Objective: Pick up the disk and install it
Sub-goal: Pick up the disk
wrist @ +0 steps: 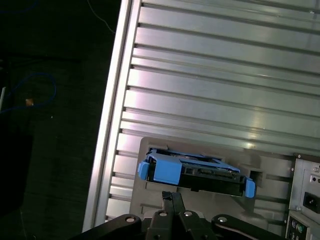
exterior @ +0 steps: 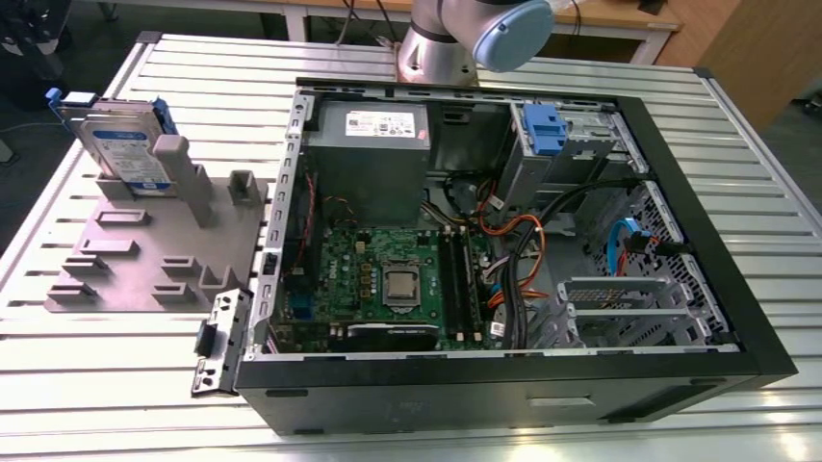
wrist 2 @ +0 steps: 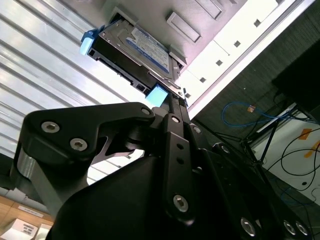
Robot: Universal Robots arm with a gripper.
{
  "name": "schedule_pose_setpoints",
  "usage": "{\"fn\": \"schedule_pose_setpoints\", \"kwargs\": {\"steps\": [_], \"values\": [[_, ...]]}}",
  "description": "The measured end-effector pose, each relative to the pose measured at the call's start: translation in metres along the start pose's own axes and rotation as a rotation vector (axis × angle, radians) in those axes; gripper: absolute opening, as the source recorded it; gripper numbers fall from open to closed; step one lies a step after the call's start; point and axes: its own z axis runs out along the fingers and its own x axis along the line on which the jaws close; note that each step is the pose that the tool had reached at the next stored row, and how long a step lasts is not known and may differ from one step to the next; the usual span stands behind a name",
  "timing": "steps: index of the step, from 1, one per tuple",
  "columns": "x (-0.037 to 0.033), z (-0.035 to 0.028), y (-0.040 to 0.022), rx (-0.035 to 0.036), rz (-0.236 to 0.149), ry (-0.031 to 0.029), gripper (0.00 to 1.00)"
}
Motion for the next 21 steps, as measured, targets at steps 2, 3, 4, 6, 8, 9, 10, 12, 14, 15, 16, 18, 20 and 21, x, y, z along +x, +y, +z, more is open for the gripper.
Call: {"fn": "schedule_pose_setpoints", "kwargs": {"steps": [2, 3, 4, 6, 8, 9, 10, 12, 14, 15, 16, 18, 20, 21], "values": [[0.0000, 0.0000, 0.0000, 0.0000, -0.001, 0.0000, 0.11], [0.0000, 0.0000, 0.0000, 0.0000, -0.001, 0.0001, 0.11], [0.0000, 0.0000, 0.0000, 0.0000, -0.002, 0.0001, 0.11], [0.0000, 0.0000, 0.0000, 0.0000, -0.003, 0.0002, 0.11], [0.0000, 0.0000, 0.0000, 0.0000, -0.018, 0.0008, 0.11], [0.0000, 0.0000, 0.0000, 0.0000, -0.019, 0.0009, 0.11], [0.0000, 0.0000, 0.0000, 0.0000, -0.019, 0.0009, 0.11], [0.0000, 0.0000, 0.0000, 0.0000, -0.021, 0.0009, 0.11], [0.0000, 0.0000, 0.0000, 0.0000, -0.022, 0.0009, 0.11], [0.0000, 0.0000, 0.0000, 0.0000, -0.022, 0.0010, 0.11], [0.0000, 0.0000, 0.0000, 0.0000, -0.023, 0.0010, 0.11], [0.0000, 0.0000, 0.0000, 0.0000, -0.023, 0.0010, 0.11], [0.0000, 0.0000, 0.0000, 0.0000, -0.024, 0.0010, 0.11], [0.0000, 0.0000, 0.0000, 0.0000, -0.024, 0.0010, 0.11]]}}
